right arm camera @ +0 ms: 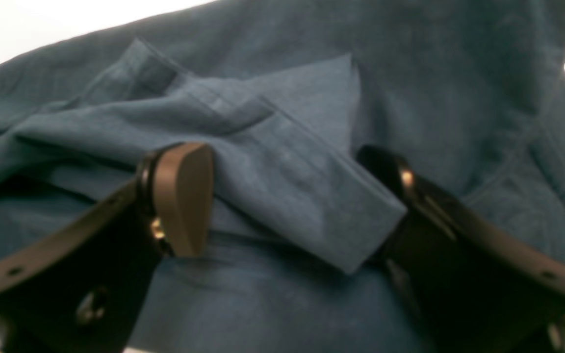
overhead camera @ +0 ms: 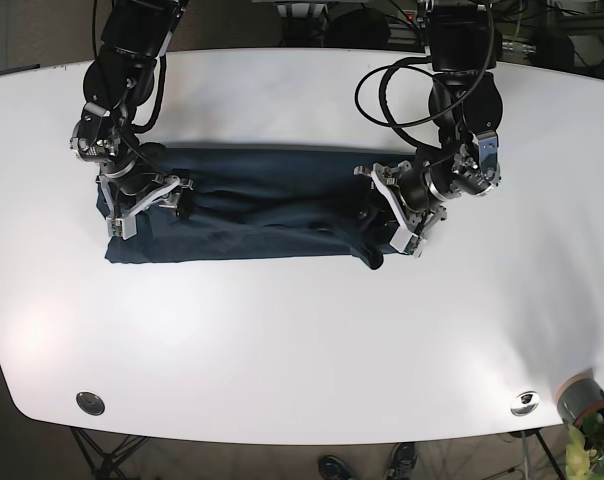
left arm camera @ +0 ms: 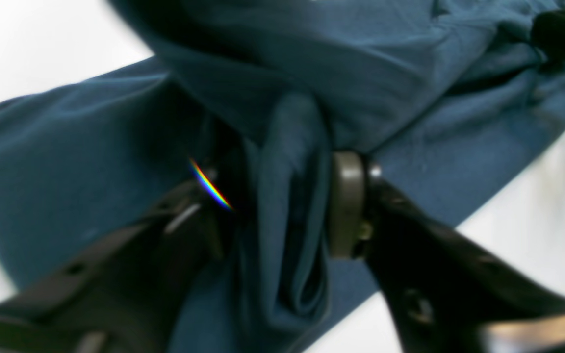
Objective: Fold the T-shirt properly
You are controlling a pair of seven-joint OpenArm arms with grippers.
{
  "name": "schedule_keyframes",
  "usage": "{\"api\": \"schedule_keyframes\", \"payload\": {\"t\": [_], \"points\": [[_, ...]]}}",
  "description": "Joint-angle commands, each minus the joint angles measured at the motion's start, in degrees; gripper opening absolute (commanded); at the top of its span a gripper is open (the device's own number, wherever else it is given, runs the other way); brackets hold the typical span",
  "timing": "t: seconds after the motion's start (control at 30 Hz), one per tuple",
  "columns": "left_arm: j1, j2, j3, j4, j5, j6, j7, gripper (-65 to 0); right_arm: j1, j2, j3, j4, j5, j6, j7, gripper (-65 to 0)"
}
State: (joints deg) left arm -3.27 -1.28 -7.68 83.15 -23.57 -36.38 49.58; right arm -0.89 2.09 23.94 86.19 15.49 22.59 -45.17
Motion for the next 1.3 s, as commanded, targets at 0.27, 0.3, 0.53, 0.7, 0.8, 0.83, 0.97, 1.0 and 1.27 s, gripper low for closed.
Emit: {"api": "schedule_keyframes", "payload": {"t": [0.27, 0.3, 0.53, 0.7, 0.8, 0.83, 0.97, 1.0, 1.27], "points": [[-2.40, -2.72, 16.34, 8.93, -1.35, 18.67, -1.71, -30.1, 0.49, 0.33, -1.57, 0.62, -0.06, -0.04, -1.21, -22.0], [-2.40, -3.42, 18.45, 10.78, -1.35, 19.72, -1.71, -30.1, 0.49, 0.42, -2.27, 0.62, -0.06, -0.04, -1.21, -22.0], [-2.31, -4.57, 22.14, 17.81, 3.66, 20.16, -1.80, -30.4, 0.49, 0.33, -3.77, 0.62, -0.06, -0.13, -1.12, -22.0], [-2.31, -4.83, 21.53, 17.90, 7.09, 20.07, -1.89, -30.6, 0.58, 0.33, -3.86, 0.71, -0.06, -0.04, -1.12, -22.0], [-1.79, -6.41, 19.07, 17.99, 6.74, 20.07, -3.38, -30.6, 1.37, 0.33, -3.68, 2.20, 0.03, -0.04, -1.12, -22.0], [-1.00, -6.94, 18.36, 17.99, 6.74, 20.07, -4.00, -30.6, 1.37, 0.33, -3.68, 3.17, 0.03, -0.04, -1.12, -22.0], [1.38, -7.73, 15.55, 17.81, 6.74, 20.07, -7.08, -30.6, 1.37, 0.24, -3.50, 7.39, 0.21, -0.04, -1.56, -22.0], [2.52, -7.82, 14.06, 17.72, 6.74, 20.07, -8.04, -30.6, 1.37, 0.24, -3.42, 8.62, 0.91, -0.04, -1.56, -22.0], [8.50, -7.20, 3.95, 17.64, 6.65, 14.27, -11.03, -51.1, 2.86, 2.44, 8.10, 7.57, 14.89, 0.05, -4.90, -21.1]]}}
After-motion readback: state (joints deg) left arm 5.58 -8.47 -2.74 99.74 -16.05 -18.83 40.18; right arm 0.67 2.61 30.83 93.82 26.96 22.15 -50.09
